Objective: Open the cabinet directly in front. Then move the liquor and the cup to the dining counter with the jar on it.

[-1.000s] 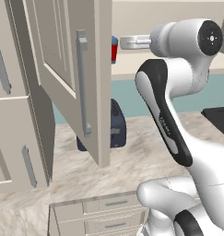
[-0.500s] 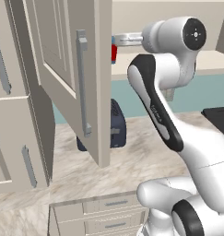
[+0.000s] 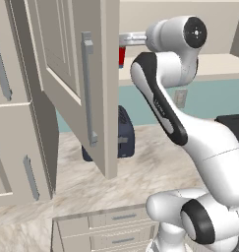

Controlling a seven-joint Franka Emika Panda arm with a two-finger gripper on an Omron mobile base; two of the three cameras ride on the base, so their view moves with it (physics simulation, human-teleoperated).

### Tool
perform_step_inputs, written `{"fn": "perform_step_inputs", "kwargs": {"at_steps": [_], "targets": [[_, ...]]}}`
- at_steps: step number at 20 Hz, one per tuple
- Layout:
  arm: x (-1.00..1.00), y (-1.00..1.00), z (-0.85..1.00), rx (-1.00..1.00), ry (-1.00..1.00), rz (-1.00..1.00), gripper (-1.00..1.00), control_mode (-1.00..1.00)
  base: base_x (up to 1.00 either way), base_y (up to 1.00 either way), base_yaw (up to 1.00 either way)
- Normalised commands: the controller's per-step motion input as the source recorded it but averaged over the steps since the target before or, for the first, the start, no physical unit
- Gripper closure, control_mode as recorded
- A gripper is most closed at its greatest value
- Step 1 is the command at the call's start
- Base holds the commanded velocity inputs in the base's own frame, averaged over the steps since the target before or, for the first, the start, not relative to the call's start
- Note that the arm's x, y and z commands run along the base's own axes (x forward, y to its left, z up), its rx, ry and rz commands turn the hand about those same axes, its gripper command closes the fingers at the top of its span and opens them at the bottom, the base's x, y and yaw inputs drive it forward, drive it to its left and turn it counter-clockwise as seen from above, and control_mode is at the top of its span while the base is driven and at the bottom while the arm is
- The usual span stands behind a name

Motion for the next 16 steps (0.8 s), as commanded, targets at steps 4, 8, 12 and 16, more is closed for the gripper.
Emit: {"fn": "perform_step_inputs", "kwargs": {"at_steps": [4,8,12,16], "targets": [[0.42,0.0,-0.03,0.0,0.01,0.0,-1.0,-1.0,0.0,0.0,0.0],[0.4,0.0,-0.03,0.0,0.03,0.0,-1.0,-1.0,0.0,0.0,0.0],[0.31,0.0,0.0,0.0,0.08,0.0,-1.0,-1.0,0.0,0.0,0.0],[0.28,0.0,0.0,0.0,0.09,0.0,-1.0,-1.0,0.0,0.0,0.0]]}}
